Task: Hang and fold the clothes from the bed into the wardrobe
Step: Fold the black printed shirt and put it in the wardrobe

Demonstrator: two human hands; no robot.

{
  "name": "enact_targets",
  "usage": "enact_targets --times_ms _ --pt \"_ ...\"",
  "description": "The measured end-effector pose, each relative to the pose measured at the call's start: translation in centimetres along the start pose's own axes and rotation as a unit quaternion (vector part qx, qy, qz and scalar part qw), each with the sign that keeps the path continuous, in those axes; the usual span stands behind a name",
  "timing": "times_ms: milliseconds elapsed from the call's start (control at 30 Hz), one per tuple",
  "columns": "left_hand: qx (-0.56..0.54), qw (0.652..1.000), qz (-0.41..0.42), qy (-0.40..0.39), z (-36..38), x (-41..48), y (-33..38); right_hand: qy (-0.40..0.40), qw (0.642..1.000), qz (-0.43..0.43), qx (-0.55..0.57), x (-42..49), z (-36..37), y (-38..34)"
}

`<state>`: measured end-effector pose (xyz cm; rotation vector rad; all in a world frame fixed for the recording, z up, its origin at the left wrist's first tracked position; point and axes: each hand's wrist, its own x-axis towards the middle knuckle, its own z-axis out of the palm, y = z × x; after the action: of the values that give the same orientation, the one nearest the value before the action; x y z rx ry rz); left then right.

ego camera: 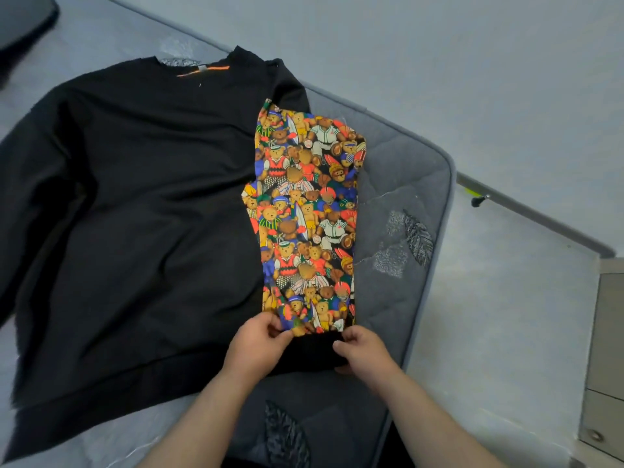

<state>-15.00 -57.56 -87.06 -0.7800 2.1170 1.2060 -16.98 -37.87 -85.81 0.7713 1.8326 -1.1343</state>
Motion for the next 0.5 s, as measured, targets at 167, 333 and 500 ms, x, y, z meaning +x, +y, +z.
enact_targets --times_ms 167,333,500 --pt "0.054 0.998 0.014 0.024 2.3 -1.0 -0.4 0.050 0.997 0.044 -0.033 -0.7 -1.9 2.2" --pt "0.036 0.987 0.105 0.118 -1.5 -0.4 -2.5 0.257 0.926 -0.133 -0.244 -0.9 -0.7 -1.3" --pt "0.176 0.913 0.159 0.331 -12.8 4.8 -5.8 0.199 0.780 -0.434 -0.403 2.2 8.5 -11.4"
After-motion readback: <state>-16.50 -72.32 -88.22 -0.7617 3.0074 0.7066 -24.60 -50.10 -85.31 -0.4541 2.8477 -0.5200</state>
